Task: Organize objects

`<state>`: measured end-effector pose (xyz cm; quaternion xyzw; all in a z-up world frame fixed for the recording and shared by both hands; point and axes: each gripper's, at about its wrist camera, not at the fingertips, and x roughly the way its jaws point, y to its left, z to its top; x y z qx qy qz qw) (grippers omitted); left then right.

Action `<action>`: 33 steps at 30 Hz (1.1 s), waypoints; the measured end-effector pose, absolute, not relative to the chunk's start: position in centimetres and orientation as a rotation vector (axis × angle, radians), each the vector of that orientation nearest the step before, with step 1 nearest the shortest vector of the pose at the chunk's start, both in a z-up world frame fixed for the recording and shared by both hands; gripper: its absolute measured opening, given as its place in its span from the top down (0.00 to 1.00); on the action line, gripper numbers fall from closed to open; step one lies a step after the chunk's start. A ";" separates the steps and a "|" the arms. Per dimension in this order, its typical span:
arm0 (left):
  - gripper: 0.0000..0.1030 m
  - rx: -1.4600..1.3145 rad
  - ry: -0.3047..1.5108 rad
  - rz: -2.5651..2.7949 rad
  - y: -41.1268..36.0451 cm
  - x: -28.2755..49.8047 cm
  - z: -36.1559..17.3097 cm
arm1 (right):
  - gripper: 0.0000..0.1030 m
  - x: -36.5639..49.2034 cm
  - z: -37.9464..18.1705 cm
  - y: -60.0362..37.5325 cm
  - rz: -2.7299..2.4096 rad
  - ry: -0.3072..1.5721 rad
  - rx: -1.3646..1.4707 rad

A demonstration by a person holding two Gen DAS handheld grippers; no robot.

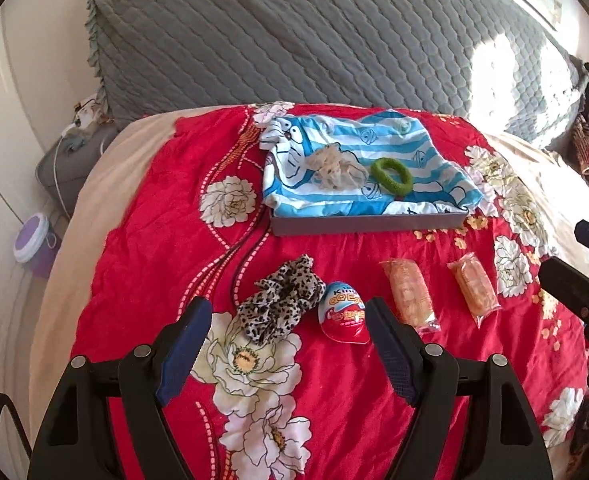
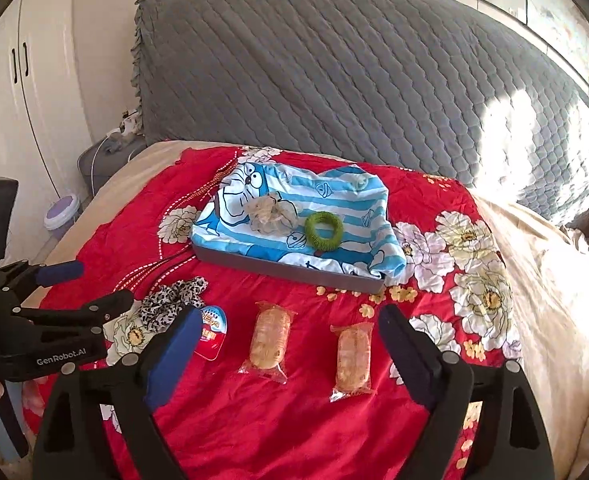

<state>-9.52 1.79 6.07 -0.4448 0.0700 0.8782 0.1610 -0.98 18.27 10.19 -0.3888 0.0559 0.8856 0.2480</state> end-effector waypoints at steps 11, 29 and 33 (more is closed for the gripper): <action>0.20 -1.218 0.260 2.549 1.1 -8.8 6.6 | 0.10 -0.6 10.0 17.5 2.439 0.160 -1.025; 0.06 -1.226 0.422 2.527 1.8 -6.8 3.9 | 0.06 0.0 7.7 17.1 2.457 0.240 -1.054; 0.06 -1.300 0.391 2.497 1.3 -7.3 2.9 | 0.06 0.2 6.7 16.9 2.442 0.246 -1.069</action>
